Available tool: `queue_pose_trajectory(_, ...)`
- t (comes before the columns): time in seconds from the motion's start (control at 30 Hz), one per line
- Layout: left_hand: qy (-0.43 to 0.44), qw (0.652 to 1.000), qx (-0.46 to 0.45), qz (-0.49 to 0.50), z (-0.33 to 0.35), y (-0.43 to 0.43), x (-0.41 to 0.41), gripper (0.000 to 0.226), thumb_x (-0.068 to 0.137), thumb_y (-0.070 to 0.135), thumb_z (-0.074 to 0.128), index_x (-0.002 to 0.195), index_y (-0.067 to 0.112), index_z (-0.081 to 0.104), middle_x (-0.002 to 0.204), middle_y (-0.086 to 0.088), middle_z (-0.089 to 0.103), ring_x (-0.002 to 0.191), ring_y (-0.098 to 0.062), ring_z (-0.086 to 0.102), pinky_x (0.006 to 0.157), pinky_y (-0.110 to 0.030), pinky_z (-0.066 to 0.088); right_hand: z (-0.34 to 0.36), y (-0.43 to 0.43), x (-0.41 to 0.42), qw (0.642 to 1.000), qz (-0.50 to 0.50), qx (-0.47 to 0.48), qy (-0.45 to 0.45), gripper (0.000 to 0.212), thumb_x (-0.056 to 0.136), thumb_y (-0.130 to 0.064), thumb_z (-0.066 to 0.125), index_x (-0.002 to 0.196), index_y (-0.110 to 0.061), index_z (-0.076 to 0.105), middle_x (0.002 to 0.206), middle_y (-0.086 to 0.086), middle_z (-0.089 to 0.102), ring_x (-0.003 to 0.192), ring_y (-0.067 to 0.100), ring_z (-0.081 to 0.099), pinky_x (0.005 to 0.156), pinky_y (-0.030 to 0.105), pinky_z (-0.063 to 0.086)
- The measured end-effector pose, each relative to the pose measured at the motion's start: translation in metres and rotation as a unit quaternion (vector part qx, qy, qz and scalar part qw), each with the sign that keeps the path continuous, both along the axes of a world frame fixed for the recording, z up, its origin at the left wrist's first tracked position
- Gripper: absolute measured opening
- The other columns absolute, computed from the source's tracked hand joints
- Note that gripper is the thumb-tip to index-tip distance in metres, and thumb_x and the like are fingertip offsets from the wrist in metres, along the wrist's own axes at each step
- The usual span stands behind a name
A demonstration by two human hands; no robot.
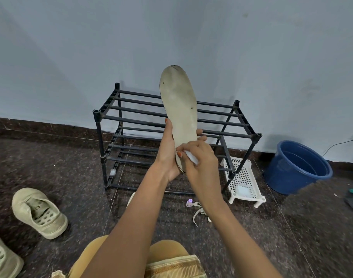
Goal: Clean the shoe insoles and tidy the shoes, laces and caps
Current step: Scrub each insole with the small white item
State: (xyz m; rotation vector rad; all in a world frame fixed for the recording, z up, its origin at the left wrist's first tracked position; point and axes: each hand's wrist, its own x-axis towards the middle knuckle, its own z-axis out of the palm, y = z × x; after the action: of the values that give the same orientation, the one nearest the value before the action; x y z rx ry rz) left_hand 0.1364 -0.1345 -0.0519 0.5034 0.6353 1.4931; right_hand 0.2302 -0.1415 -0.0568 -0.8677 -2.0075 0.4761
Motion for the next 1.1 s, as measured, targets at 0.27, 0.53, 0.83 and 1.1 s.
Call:
queue_pose_trajectory(0.27,-0.035,0.999,0.009,-0.008,0.001,0.001,-0.001,0.082,0.086,0.073,0.02,0.1,0.003,0.061,0.08,-0.009,0.065,0.073,-0.017,0.065,0.086,-0.035,0.052,-0.002,-0.003,0.005,0.999,-0.002,0.02,-0.028,0.012,0.08,-0.011,0.058,0.087,-0.013,0.068,0.088,0.001,0.061,0.09,0.017,0.053,0.079,0.005,0.033)
queue_pose_trajectory(0.53,-0.019,1.0,0.01,-0.008,0.002,-0.002,0.001,0.072,0.089,0.067,0.022,0.099,0.01,0.065,0.079,-0.005,0.068,0.073,-0.015,0.067,0.067,-0.026,0.056,0.009,0.012,-0.002,1.0,0.004,0.004,0.002,0.011,0.082,-0.01,0.059,0.088,-0.012,0.068,0.09,0.003,0.06,0.094,0.019,0.053,0.079,0.011,0.037)
queue_pose_trajectory(0.83,-0.054,0.998,0.016,0.006,0.001,0.001,0.001,0.08,0.088,0.07,0.021,0.096,0.002,0.061,0.073,-0.007,0.064,0.07,-0.015,0.063,0.092,-0.037,0.049,-0.009,-0.005,0.014,0.998,0.05,-0.006,-0.027,0.013,0.078,-0.007,0.058,0.084,-0.012,0.068,0.087,0.0,0.063,0.086,0.011,0.049,0.079,0.006,0.034)
queue_pose_trajectory(1.1,-0.066,0.997,0.015,0.03,0.003,0.001,-0.001,0.076,0.089,0.068,0.021,0.105,0.006,0.061,0.082,-0.006,0.065,0.076,-0.016,0.062,0.085,-0.04,0.054,-0.014,-0.005,0.028,0.995,0.046,0.04,-0.08,0.016,0.077,-0.005,0.056,0.083,-0.015,0.067,0.085,-0.002,0.061,0.083,0.012,0.048,0.076,0.006,0.032)
